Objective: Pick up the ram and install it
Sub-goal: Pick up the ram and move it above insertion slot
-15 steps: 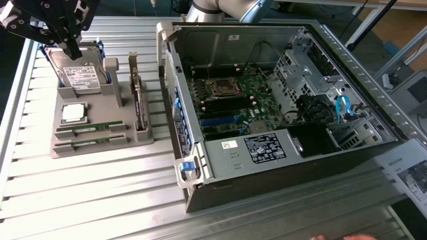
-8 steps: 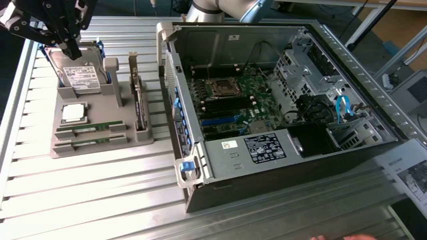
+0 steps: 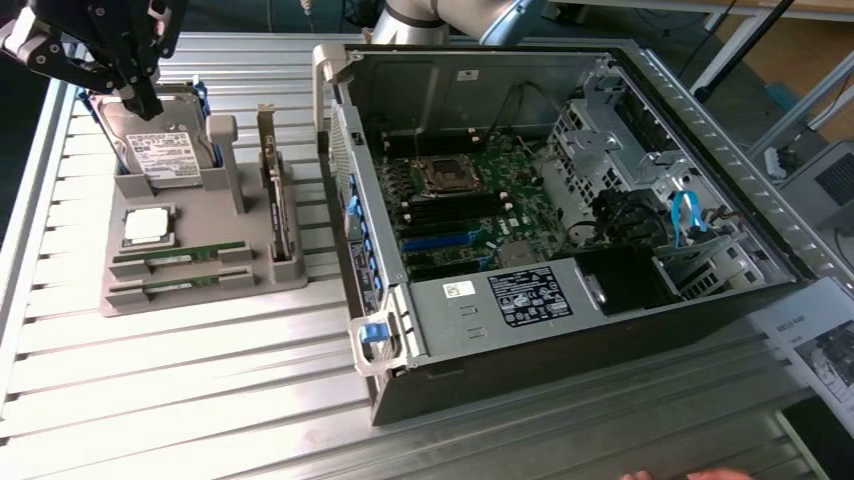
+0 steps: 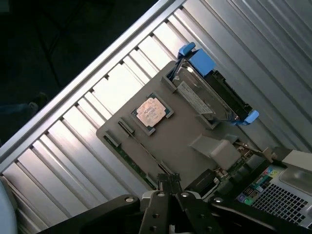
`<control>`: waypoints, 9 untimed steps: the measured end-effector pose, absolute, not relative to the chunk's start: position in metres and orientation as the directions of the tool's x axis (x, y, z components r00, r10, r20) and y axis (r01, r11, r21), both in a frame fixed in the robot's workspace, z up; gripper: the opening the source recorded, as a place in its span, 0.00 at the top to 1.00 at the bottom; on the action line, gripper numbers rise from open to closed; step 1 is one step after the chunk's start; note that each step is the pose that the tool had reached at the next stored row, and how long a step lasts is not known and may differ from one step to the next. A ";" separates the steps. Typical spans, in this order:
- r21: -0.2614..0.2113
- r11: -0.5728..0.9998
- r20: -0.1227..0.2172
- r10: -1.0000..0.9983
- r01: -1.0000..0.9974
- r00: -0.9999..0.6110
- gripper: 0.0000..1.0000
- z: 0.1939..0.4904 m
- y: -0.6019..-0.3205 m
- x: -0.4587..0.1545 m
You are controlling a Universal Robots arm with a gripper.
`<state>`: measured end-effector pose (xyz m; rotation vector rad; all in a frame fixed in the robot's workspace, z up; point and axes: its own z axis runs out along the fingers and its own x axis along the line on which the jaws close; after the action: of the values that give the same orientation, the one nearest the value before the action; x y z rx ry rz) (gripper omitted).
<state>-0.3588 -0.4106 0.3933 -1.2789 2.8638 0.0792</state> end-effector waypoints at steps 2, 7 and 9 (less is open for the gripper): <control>0.044 0.649 -0.024 -0.759 -0.759 -0.651 0.90 0.393 -0.411 -0.359; 0.044 0.607 -0.024 -0.793 -0.793 -0.608 0.90 0.393 -0.411 -0.359; 0.044 0.590 -0.024 -0.806 -0.807 -0.591 0.90 0.393 -0.411 -0.359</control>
<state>-0.3588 -0.4106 0.3933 -1.4202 2.7991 0.0794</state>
